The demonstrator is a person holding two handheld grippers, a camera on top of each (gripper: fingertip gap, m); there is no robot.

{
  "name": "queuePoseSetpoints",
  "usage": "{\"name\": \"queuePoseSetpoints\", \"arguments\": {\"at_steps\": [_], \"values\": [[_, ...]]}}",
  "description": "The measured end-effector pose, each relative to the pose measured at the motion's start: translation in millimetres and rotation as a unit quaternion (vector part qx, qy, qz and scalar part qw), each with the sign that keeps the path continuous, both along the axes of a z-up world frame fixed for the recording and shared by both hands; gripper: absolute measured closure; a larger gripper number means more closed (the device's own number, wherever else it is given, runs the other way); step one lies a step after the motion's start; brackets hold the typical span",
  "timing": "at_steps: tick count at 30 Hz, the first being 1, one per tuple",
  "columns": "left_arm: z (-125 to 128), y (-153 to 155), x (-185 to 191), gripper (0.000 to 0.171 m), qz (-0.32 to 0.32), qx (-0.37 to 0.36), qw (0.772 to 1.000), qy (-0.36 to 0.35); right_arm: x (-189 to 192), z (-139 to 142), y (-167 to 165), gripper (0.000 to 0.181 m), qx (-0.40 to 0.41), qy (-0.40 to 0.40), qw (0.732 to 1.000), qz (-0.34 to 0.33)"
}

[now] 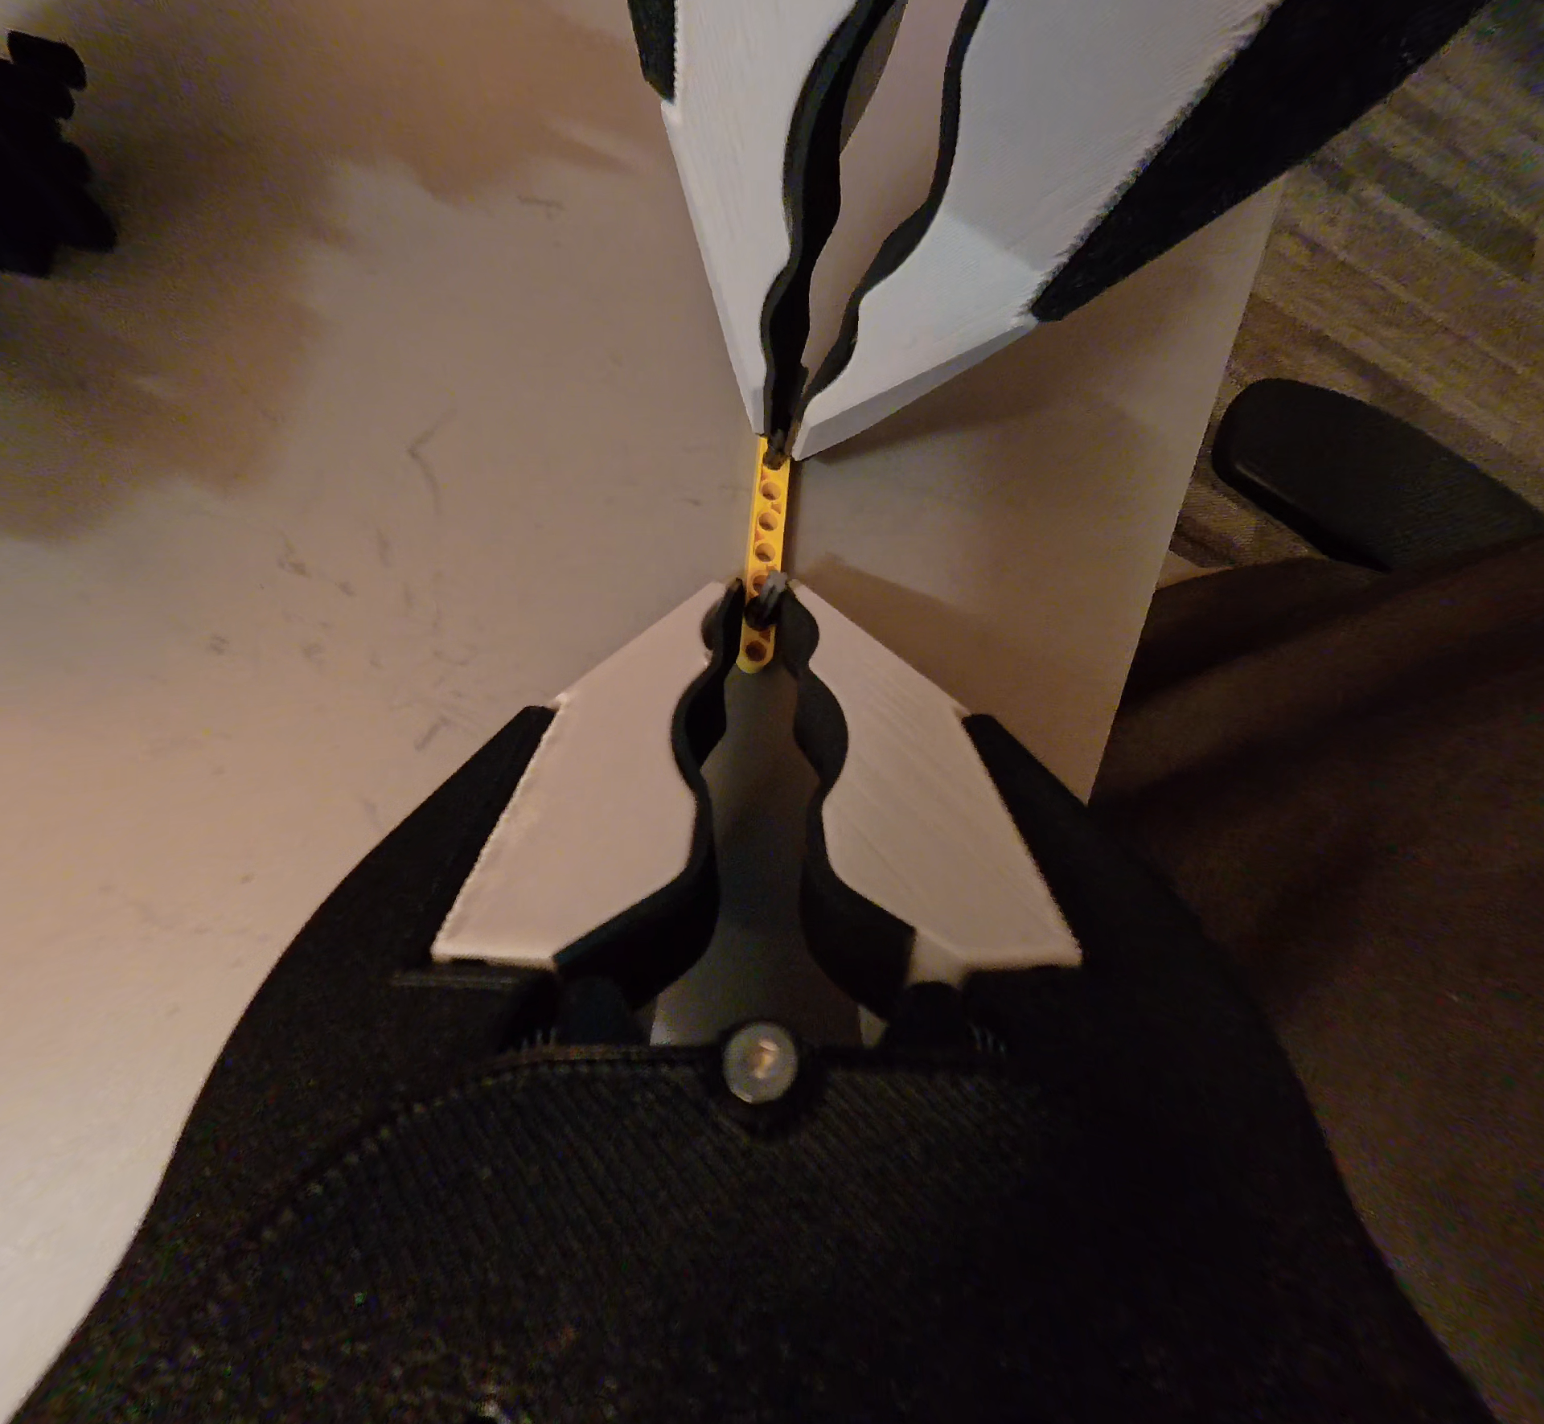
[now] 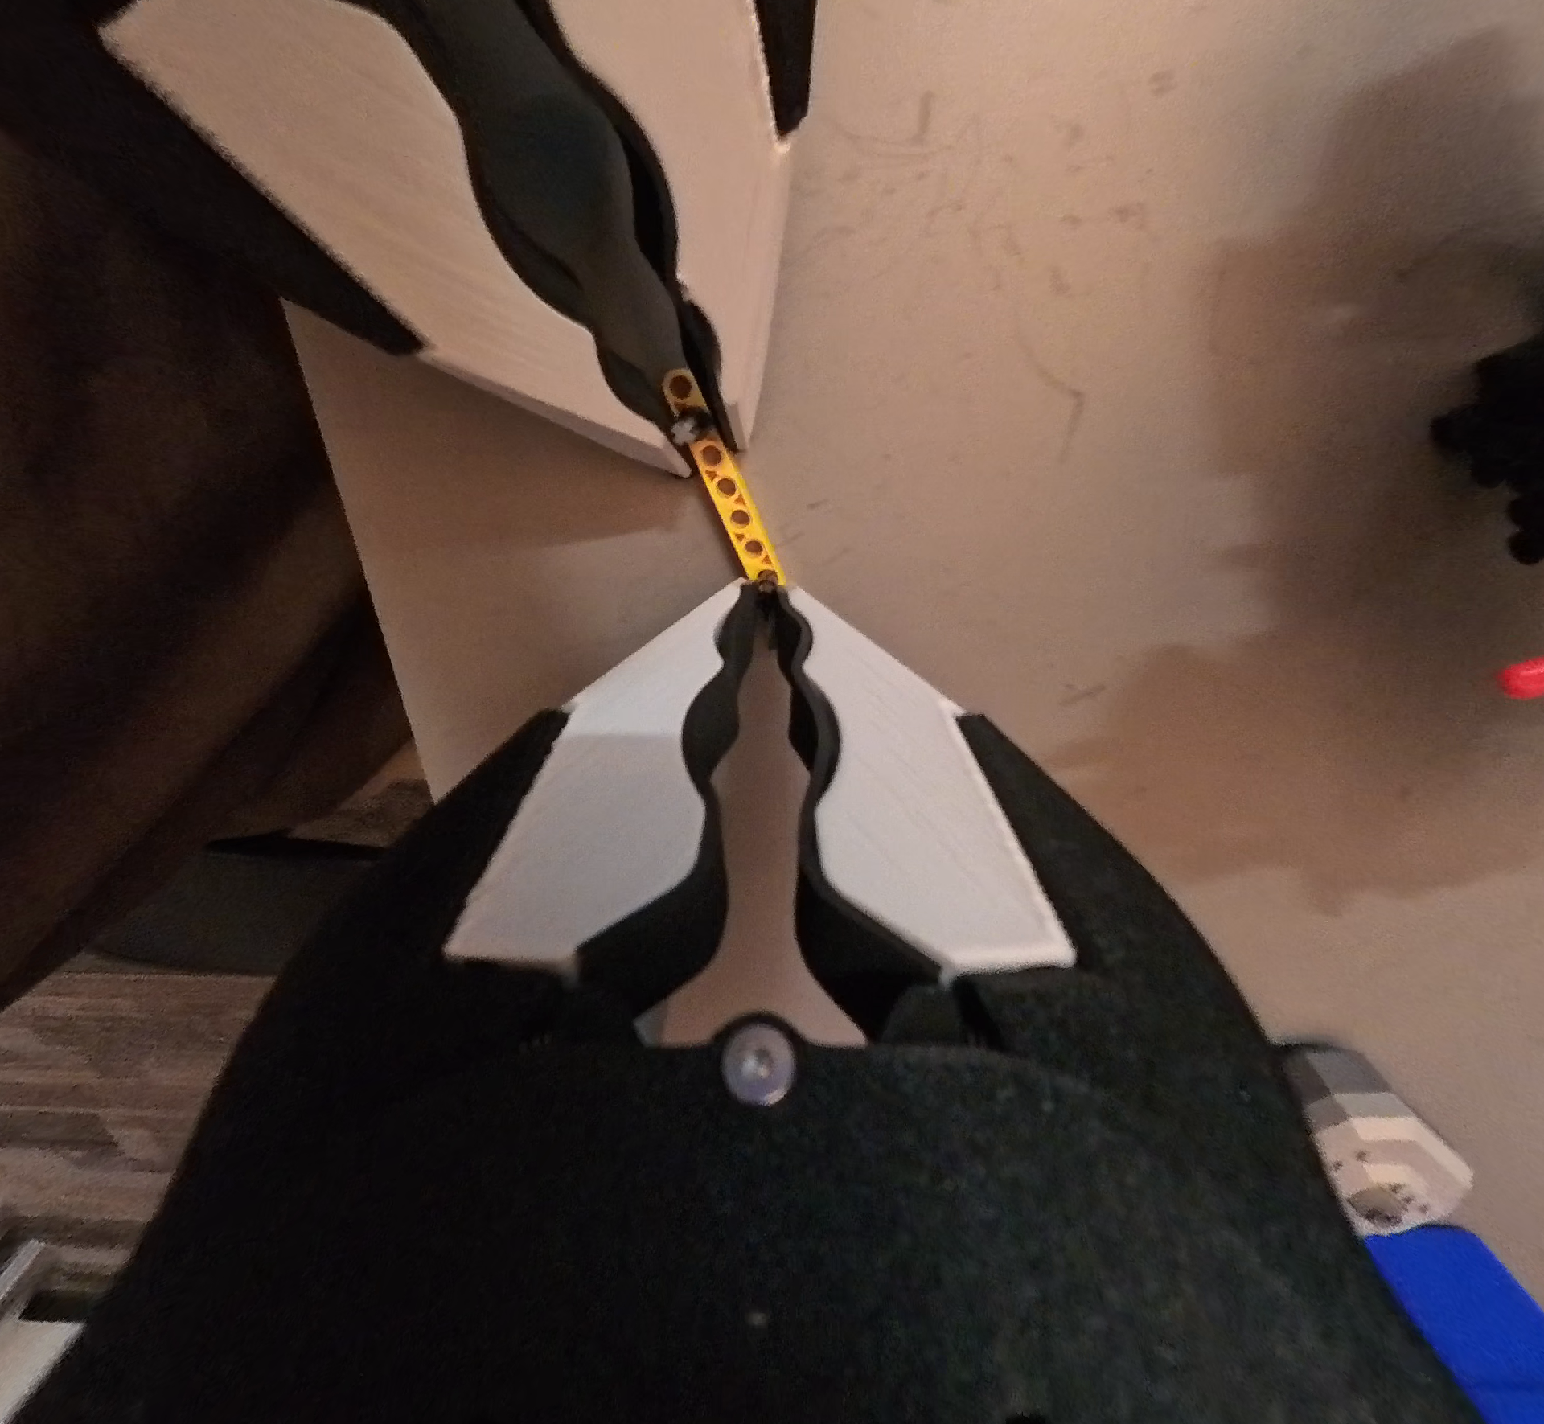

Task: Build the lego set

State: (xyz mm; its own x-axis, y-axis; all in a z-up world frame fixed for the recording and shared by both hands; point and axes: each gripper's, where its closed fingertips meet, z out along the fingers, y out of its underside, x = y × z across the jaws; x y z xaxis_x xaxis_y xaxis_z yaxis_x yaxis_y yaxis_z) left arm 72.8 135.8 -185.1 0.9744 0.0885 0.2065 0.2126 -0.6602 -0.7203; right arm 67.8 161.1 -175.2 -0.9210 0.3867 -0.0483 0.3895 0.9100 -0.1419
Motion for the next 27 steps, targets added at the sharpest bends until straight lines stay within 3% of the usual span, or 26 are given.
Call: {"name": "queuePoseSetpoints", "arguments": {"at_steps": [22, 27], "values": [[0.6, -0.8, -2.1, 0.166, 0.006, 0.001, 1.0, -0.005, -1.1, -1.4, -0.9, 0.179, -0.002, -0.062, 0.998, 0.031], [0.4, -0.9, -2.3, 0.166, 0.006, -0.002, 1.0, 0.031, -0.7, -1.7, -0.7, 0.179, -0.009, -0.052, 0.996, 0.071]]}}
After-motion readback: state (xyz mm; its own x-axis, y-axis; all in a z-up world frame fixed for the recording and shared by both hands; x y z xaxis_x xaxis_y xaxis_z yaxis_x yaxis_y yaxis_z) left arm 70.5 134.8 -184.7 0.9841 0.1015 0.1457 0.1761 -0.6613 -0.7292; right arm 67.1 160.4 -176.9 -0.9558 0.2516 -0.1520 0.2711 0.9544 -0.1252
